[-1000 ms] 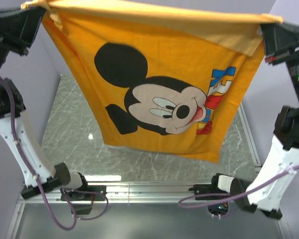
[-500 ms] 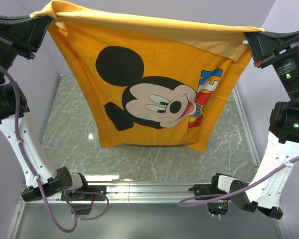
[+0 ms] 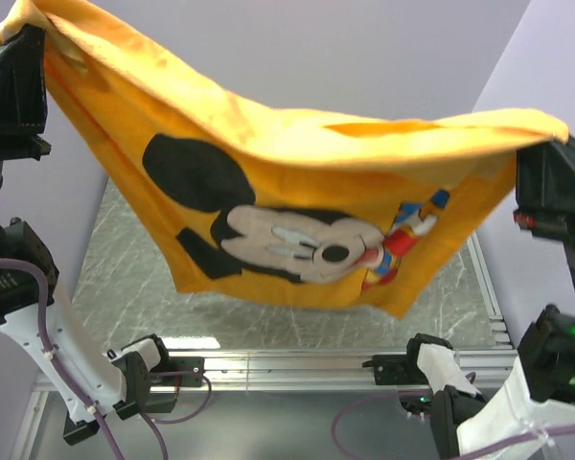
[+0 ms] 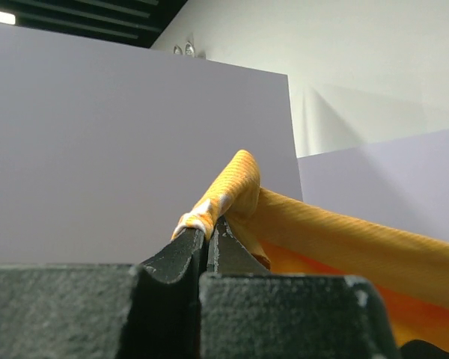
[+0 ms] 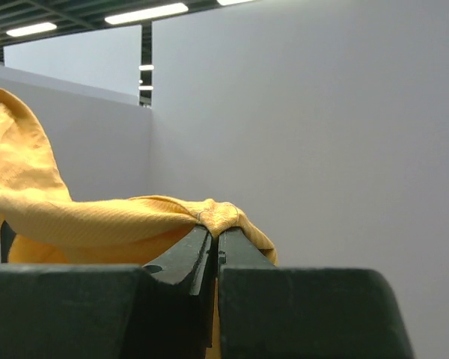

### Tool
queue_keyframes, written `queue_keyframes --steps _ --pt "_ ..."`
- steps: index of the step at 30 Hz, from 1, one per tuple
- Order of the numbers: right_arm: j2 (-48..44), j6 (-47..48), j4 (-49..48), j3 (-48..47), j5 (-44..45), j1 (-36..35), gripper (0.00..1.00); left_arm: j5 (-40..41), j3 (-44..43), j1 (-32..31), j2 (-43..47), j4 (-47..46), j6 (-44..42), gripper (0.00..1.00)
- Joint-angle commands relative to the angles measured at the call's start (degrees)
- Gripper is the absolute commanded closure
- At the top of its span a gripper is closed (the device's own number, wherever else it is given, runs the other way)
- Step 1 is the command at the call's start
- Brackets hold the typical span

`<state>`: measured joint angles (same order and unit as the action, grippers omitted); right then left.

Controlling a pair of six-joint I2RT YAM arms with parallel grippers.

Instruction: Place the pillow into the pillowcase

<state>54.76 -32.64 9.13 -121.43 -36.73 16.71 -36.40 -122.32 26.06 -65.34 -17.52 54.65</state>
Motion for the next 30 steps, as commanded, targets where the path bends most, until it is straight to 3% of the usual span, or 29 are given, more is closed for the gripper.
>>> queue_keyframes --steps 1,6,10,15,17,23,25,27,28,30 --pt "-0.01 2.06 -4.56 4.25 2.54 0.52 1.00 4.41 1.55 0.39 -0.23 0.29 -2.71 1.00" --pt "-0.10 4.25 -2.00 12.95 -1.66 0.43 1.00 -0.50 8.56 0.39 -0.31 -1.19 -1.31 1.00" --pt "5.17 5.04 3.96 12.27 -2.04 0.43 1.00 -6.57 11.31 0.22 -4.52 0.20 4.04 1.00" --pt "11.83 0.22 -3.14 12.80 3.23 0.26 1.00 -8.78 11.24 -6.19 -13.13 -0.49 2.14 1.00" --pt "15.36 -1.01 -3.41 6.84 5.52 0.17 1.00 -7.11 7.47 -7.52 -18.64 -2.08 0.02 1.00" --pt "28.62 -3.04 -8.50 -15.56 13.52 0.17 1.00 5.79 -17.92 -6.90 -34.40 -8.49 5.12 0.99" --pt "29.70 -2.51 -9.04 -20.75 14.84 0.25 1.00 8.88 -17.78 -7.52 -33.71 -8.94 1.88 0.99" --pt "28.48 -1.73 -8.08 -20.44 14.32 0.17 1.00 6.27 -15.68 -7.34 -32.75 -9.20 0.81 1.00" --pt "26.99 -1.63 -7.55 -15.03 10.58 0.17 1.00 3.30 -13.66 -7.08 -31.96 -7.81 0.46 1.00" --pt "19.73 -0.32 -6.41 -4.40 6.34 -0.01 1.00 -6.53 1.32 -6.91 -25.65 -8.67 0.19 0.99"
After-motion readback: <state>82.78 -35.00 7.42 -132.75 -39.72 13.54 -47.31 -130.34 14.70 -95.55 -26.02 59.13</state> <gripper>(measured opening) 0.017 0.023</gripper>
